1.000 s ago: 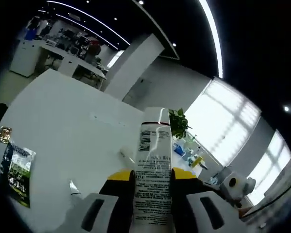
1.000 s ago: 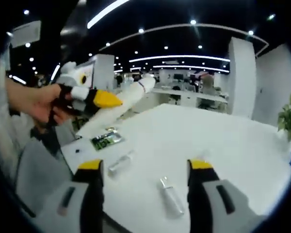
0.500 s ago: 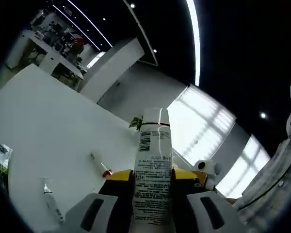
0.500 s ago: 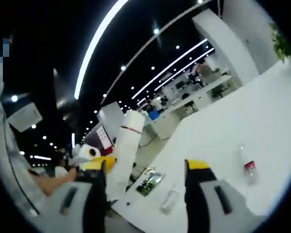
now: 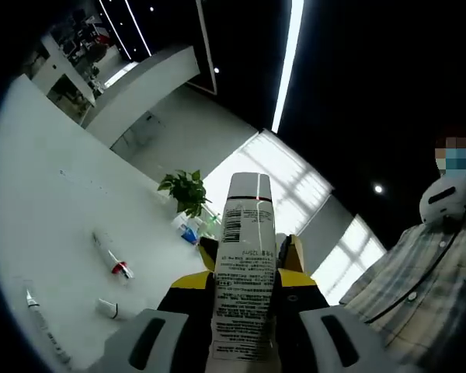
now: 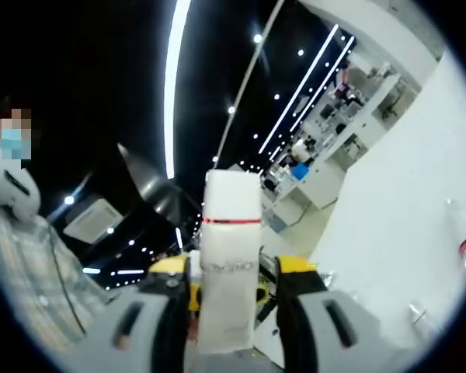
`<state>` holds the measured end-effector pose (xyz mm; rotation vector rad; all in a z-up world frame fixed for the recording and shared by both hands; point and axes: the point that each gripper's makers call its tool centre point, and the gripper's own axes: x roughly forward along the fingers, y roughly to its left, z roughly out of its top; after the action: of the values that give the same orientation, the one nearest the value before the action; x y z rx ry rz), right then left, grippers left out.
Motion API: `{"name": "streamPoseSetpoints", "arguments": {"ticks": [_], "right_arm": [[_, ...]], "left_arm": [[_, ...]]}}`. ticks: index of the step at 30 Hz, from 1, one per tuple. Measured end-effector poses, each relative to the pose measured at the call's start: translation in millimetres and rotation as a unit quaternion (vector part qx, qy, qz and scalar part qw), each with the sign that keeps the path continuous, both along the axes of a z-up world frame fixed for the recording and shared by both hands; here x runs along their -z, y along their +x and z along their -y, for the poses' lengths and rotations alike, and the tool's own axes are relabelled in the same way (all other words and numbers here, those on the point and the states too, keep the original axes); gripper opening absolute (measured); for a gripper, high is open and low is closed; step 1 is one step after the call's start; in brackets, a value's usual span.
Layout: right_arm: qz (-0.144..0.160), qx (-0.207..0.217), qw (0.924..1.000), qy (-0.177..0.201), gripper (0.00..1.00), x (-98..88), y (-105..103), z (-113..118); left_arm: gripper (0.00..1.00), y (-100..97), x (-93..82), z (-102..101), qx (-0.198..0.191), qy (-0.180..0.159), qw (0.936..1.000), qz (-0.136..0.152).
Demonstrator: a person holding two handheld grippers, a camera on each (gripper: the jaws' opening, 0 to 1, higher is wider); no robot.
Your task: Arrange the skincare products in the storage area until every visible bottle or jar stands upright without overlapping.
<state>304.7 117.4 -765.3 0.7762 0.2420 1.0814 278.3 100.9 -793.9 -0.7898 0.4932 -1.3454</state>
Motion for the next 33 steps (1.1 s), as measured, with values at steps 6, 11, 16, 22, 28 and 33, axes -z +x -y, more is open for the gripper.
{"name": "streamPoseSetpoints", "arguments": {"ticks": [6,11,16,22,28,33], "right_arm": [[-0.033,-0.035,0.9988,-0.004,0.32,4.9,-10,-2],[-0.007,-0.037,0.9989,-0.029,0.30,2.5,-16,-3],[-0.006,-0.025,0.9982,-0.054,0.28,11.0,-9,0],[-0.028,-0.018,0.9963,-0.079,0.29,21.2,-1,11],[-0.008,-0.023,0.9908,-0.133,0.29,32.8,1,12],[0.011,-0.048,0.9808,-0.189,0.29,46.6,-3,6]], "left_arm": [[0.29,-10.7,0.6,8,0.033,-0.005,0.9994,-0.005],[0.31,-17.1,3.5,10,0.055,0.000,0.9985,0.002],[0.33,-15.4,8.7,12,0.041,0.020,0.9988,0.015],[0.36,-12.9,29.6,-1,0.033,0.099,0.9936,0.044],[0.37,-9.4,27.4,-16,0.012,0.133,0.9881,0.077],[0.43,0.2,30.8,-24,0.009,0.185,0.9768,0.108]]}}
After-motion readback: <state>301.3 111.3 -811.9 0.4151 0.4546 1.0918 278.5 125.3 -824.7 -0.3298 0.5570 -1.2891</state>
